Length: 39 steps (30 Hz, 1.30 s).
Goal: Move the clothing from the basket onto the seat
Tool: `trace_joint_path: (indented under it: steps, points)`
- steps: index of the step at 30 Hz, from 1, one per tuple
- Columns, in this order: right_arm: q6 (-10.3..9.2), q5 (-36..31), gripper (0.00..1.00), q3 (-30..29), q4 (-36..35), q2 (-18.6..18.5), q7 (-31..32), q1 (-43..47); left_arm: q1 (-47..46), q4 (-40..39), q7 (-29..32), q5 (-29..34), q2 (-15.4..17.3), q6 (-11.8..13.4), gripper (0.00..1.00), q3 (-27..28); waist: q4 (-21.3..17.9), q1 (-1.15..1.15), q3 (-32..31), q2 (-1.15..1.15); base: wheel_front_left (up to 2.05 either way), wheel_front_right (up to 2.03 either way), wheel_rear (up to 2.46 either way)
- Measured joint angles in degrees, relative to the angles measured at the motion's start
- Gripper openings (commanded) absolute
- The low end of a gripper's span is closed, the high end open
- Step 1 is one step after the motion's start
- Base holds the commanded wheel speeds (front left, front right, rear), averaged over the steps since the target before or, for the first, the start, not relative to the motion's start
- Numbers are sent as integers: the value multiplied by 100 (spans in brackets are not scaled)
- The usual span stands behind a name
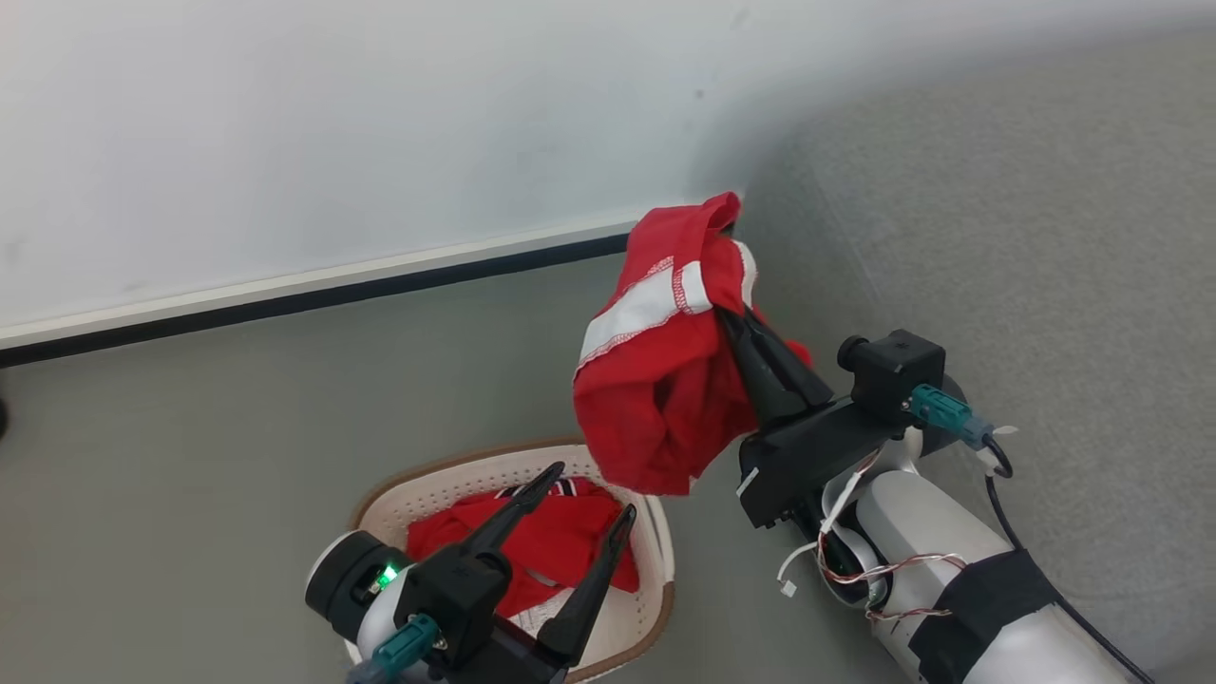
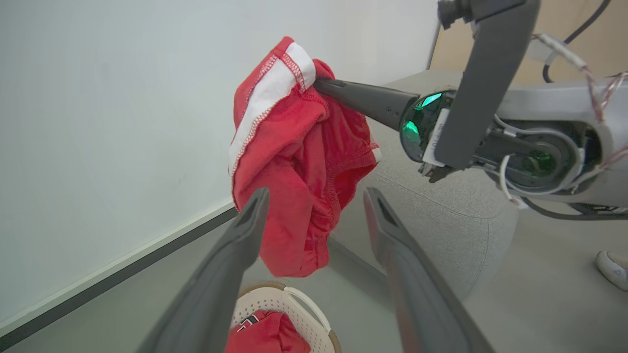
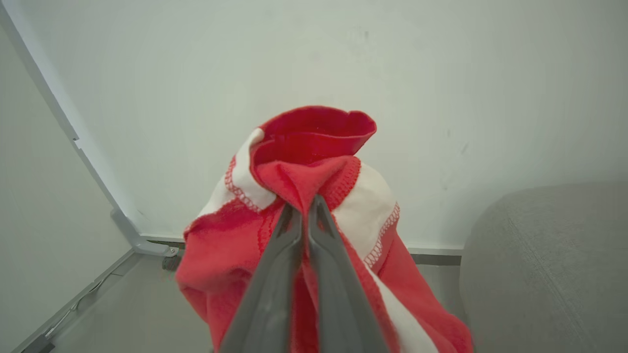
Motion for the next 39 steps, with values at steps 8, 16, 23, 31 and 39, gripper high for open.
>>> trace_joint_path:
  steps: [8,16,23,31,39]
  points:
    - [-113,-1,0,-246,-102,-113,-5,37,-2,-118,80,73,114,-5,100,-8,-513,0,186,0,0,0,0]
    - [-288,-5,0,-541,-279,-188,-7,202,-9,-220,174,91,192,-3,100,23,-1032,0,379,0,0,0,0]
    - [-392,-8,0,-822,-491,-281,-8,335,-31,-303,296,135,264,1,100,34,-1421,-1,576,0,0,0,0]
    - [-464,-35,0,-1189,-710,-348,-8,422,-179,-432,455,245,330,1,100,33,-1663,0,897,0,0,0,0]
    - [-541,-59,0,-1725,-828,-486,-8,218,-337,-603,584,292,407,-7,100,35,-1695,0,1242,0,0,0,0]
